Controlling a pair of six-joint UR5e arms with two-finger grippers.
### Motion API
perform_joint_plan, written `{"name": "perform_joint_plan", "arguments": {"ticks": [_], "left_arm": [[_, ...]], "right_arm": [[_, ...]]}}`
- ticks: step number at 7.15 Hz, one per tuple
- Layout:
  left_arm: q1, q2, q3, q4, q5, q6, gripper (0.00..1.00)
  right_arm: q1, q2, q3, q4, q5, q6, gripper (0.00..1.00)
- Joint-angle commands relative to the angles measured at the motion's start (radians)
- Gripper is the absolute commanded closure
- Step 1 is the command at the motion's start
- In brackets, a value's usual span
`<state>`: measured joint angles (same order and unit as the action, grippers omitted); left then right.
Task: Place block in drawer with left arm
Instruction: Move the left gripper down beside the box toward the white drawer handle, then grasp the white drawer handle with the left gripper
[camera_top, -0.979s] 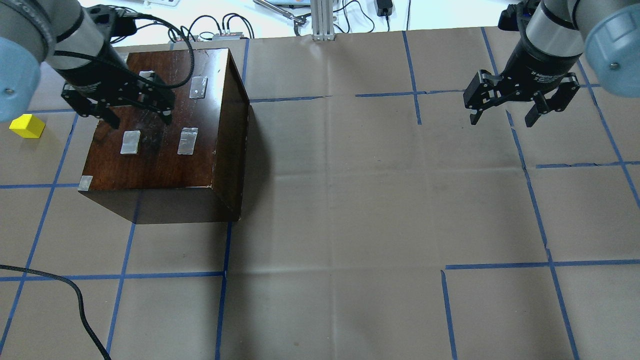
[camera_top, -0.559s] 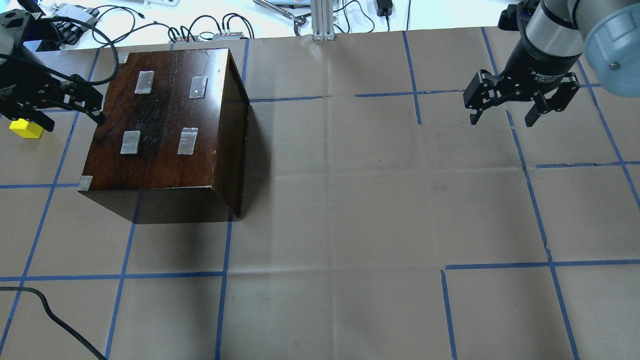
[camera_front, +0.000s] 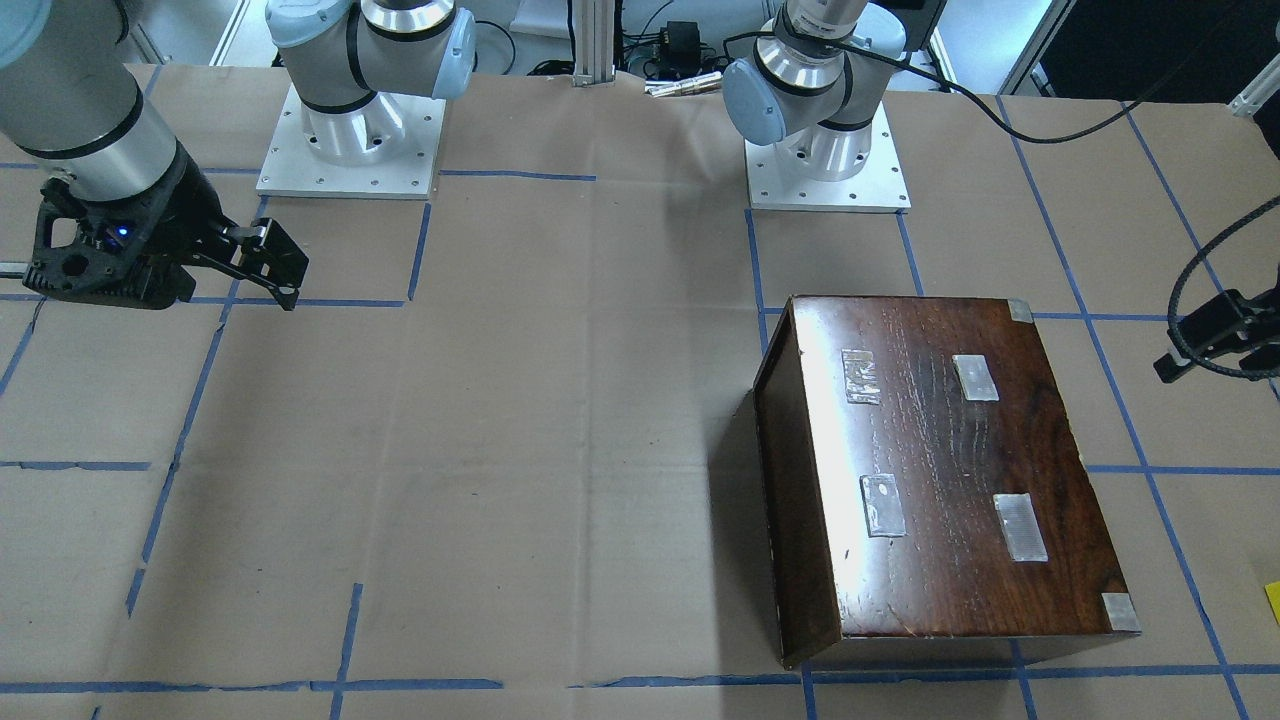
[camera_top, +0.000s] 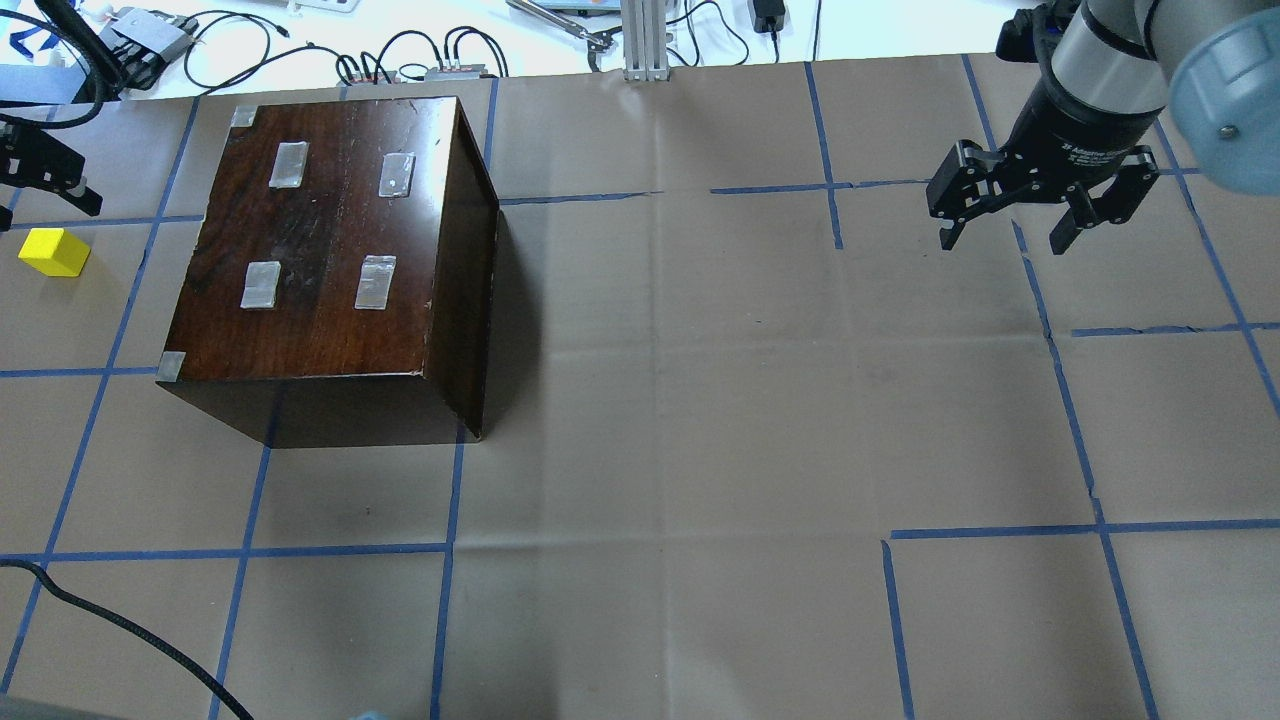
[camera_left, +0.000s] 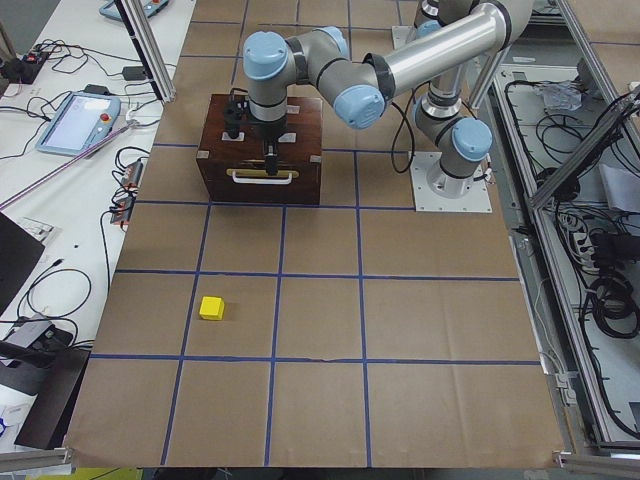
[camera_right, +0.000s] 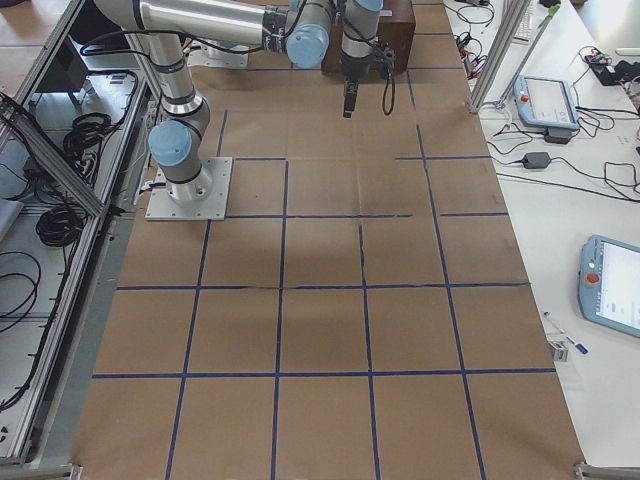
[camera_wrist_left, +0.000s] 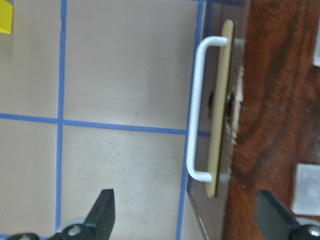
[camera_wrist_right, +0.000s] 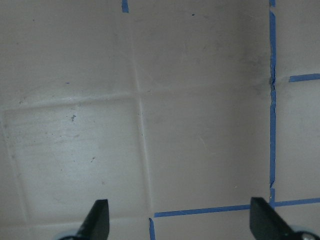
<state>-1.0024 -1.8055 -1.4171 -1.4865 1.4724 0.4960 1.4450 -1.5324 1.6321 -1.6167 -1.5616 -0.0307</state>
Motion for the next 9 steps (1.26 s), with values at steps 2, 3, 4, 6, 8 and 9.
{"name": "perform_joint_plan", "arguments": {"ticks": [2, 3, 4, 6, 8, 9], "left_arm": [[0.025, -0.061, -0.002, 0.0, -0.084, 0.024, 0.01], [0.025, -0.078, -0.005, 0.0, -0.086, 0.026, 0.01], [0.021, -0.103, -0.008, 0.0, -0.112, 0.024, 0.02], [0.007, -0.146, -0.008, 0.002, -0.121, 0.024, 0.02], [0.007, -0.173, -0.005, 0.009, -0.121, 0.027, 0.02], [0.005, -0.181, -0.005, 0.009, -0.121, 0.041, 0.02]], "right_arm": [[0.0, 0.0, 0.0, 0.0, 0.0, 0.0, 0.0], [0.0, 0.0, -0.001, 0.0, 0.0, 0.0, 0.0], [0.0, 0.0, -0.001, 0.0, 0.0, 0.0, 0.0], [0.0, 0.0, 0.0, 0.001, 0.0, 0.0, 0.0], [0.0, 0.0, -0.001, 0.0, 0.0, 0.0, 0.0], [0.0, 0.0, 0.0, 0.001, 0.0, 0.0, 0.0]]}}
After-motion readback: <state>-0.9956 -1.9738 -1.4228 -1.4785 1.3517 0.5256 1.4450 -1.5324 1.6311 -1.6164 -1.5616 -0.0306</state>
